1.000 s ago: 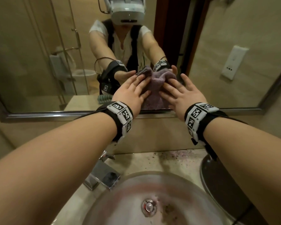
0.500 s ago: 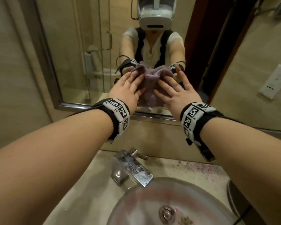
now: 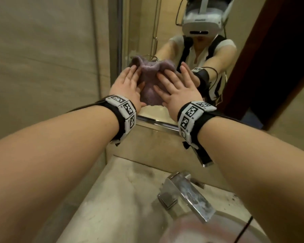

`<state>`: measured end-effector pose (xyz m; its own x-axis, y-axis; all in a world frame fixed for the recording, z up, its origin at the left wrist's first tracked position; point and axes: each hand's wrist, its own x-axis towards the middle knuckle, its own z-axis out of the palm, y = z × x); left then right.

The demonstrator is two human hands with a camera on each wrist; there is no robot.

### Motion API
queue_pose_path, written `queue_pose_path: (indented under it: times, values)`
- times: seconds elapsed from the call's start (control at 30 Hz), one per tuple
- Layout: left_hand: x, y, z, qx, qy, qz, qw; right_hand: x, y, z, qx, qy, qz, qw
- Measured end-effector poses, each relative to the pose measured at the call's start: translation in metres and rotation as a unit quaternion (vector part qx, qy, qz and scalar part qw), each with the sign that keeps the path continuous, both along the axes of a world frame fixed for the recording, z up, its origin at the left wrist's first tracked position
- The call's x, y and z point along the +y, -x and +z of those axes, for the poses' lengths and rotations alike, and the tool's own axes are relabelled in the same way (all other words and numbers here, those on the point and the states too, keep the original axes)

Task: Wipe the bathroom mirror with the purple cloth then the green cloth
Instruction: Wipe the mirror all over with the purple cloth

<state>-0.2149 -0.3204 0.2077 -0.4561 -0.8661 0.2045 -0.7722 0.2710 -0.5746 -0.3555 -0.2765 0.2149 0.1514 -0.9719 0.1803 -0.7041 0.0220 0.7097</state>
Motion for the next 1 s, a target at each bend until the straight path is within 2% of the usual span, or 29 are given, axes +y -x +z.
queue_pose_path:
  times: [0.3, 0.57, 0.8, 1.0]
  values:
    - [-0.024, -0.036, 0.011, -0.051, 0.007, 0.026, 0.998, -0.032, -0.038, 0.002, 0.005, 0.018, 0.018, 1.000]
    - [-0.019, -0.031, 0.018, -0.046, 0.007, -0.012, 0.999, -0.010, -0.015, 0.013, 0.010, 0.017, 0.039, 0.999]
    - [0.012, 0.023, 0.038, -0.067, 0.040, -0.094, 0.993, 0.033, 0.049, 0.027, 0.002, 0.035, 0.008, 0.999]
    - [0.049, 0.088, 0.052, -0.079, 0.072, -0.163, 0.981, 0.084, 0.113, 0.037, 0.017, 0.042, -0.051, 0.998]
